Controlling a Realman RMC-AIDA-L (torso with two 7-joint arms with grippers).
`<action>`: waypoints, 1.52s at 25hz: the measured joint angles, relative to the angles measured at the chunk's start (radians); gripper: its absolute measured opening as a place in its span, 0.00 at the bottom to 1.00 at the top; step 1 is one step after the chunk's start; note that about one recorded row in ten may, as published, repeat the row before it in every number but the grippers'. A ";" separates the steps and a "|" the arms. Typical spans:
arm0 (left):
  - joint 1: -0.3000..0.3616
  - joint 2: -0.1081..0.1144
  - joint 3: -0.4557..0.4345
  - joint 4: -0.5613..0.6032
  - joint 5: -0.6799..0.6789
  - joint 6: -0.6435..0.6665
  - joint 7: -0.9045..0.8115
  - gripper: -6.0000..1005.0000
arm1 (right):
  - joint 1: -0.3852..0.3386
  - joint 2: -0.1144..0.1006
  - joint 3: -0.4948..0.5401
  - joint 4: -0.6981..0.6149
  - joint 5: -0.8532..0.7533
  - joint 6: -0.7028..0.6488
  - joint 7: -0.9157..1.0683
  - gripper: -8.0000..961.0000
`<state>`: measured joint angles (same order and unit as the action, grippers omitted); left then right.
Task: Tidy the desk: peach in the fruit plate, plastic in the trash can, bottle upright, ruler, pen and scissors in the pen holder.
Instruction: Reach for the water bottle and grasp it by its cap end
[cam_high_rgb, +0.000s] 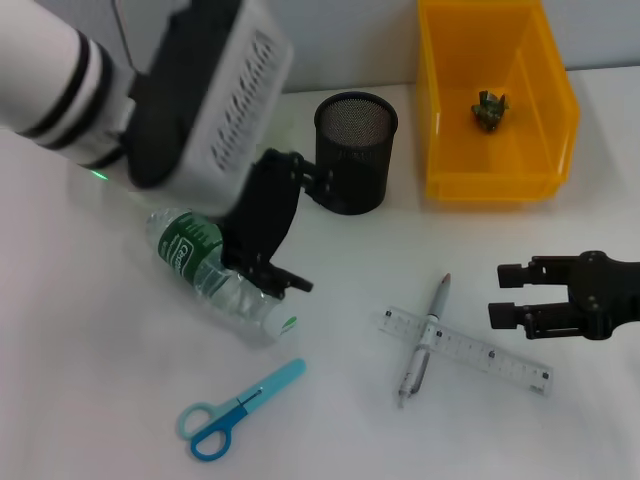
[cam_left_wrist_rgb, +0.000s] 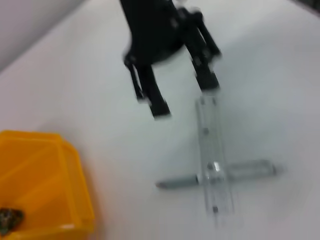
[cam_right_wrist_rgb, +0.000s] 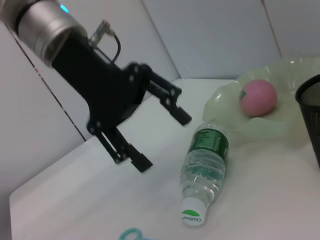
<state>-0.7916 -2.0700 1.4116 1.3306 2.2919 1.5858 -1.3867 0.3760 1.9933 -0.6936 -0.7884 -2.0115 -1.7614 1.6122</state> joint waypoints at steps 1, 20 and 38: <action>0.007 -0.001 0.033 0.012 0.026 -0.020 0.004 0.77 | 0.001 -0.002 0.002 0.004 0.000 0.001 0.002 0.79; -0.018 -0.004 0.328 -0.062 0.222 -0.144 0.012 0.76 | 0.017 -0.005 0.002 0.037 -0.017 0.068 0.021 0.79; -0.042 -0.004 0.407 -0.178 0.221 -0.240 -0.040 0.76 | 0.017 -0.005 0.003 0.058 -0.026 0.088 0.015 0.79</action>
<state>-0.8337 -2.0744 1.8184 1.1530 2.5129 1.3455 -1.4266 0.3932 1.9880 -0.6902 -0.7302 -2.0372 -1.6731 1.6275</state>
